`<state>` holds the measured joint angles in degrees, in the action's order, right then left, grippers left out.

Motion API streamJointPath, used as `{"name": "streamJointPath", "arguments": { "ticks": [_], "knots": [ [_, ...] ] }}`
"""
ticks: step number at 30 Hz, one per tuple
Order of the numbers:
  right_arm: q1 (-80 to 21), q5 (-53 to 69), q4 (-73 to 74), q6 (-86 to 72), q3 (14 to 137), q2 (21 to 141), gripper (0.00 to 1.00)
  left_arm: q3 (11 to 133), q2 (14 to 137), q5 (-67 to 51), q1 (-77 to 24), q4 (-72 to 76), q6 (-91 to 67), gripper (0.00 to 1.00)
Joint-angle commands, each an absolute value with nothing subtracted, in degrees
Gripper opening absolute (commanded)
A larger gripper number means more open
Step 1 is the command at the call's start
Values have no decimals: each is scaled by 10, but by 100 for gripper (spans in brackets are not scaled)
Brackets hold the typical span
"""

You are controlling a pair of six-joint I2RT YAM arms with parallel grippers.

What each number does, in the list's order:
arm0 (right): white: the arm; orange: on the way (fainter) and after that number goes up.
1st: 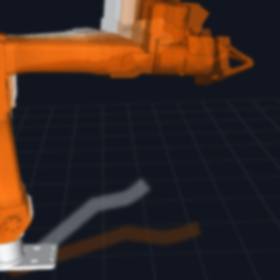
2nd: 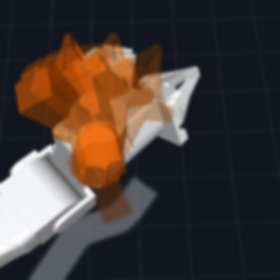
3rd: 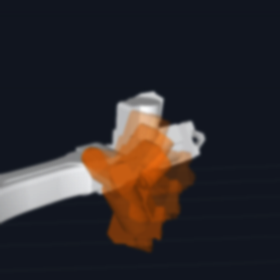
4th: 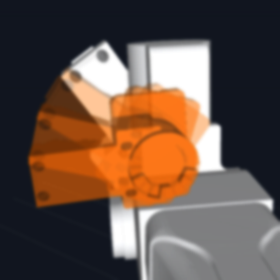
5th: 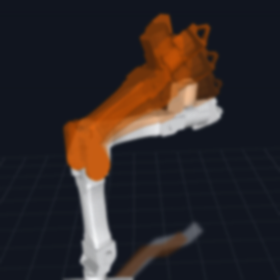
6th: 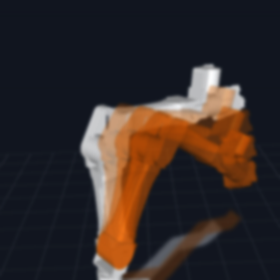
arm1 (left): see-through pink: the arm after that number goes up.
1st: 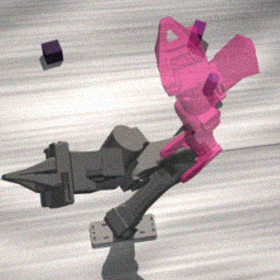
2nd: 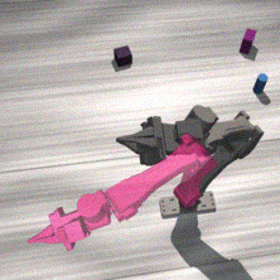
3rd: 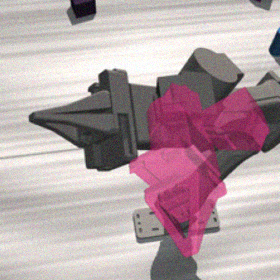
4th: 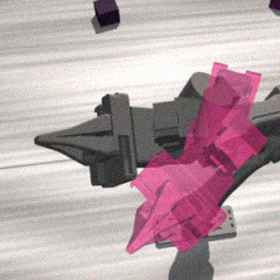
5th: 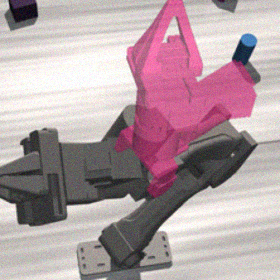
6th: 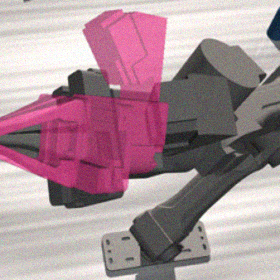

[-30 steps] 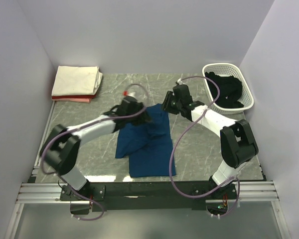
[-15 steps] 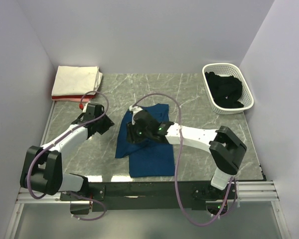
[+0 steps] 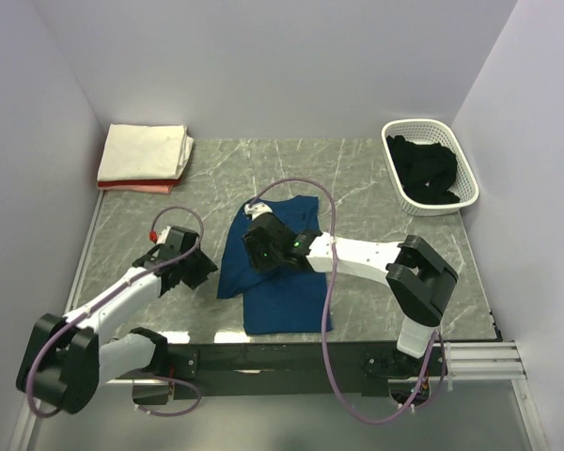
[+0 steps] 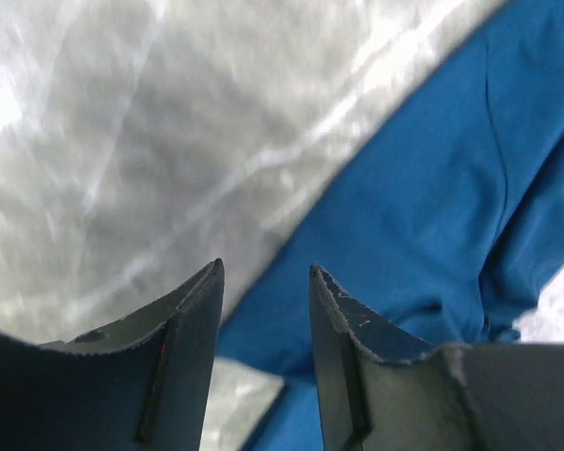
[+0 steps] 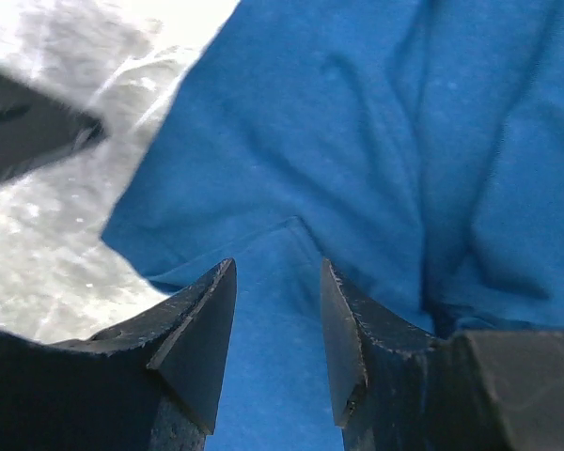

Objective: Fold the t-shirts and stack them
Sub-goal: Fold the tshirt

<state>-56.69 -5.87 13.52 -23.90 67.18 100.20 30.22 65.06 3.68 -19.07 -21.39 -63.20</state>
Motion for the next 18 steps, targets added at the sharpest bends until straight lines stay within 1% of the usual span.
{"name": "streamJointPath", "arguments": {
  "ticks": [1, 5, 12, 15, 16, 18],
  "knots": [
    [-562, -87, 150, -223, 693, 996, 48, 290, 610, 83, -236, -257, -707, 47],
    [-555, -76, 152, -215, 698, 1003, 48, 286, 599, 110, -287, -290, -756, 47],
    [-551, -47, 147, -207, 710, 1027, 47, 265, 577, 114, -330, -320, -825, 49],
    [-551, -40, 149, -207, 718, 1036, 43, 255, 575, 109, -345, -316, -841, 49],
    [-551, -40, 150, -207, 720, 1037, 41, 253, 576, 107, -348, -313, -845, 49],
    [-551, -33, 150, -207, 723, 1041, 39, 248, 585, 104, -357, -302, -850, 49]
  ]
}}
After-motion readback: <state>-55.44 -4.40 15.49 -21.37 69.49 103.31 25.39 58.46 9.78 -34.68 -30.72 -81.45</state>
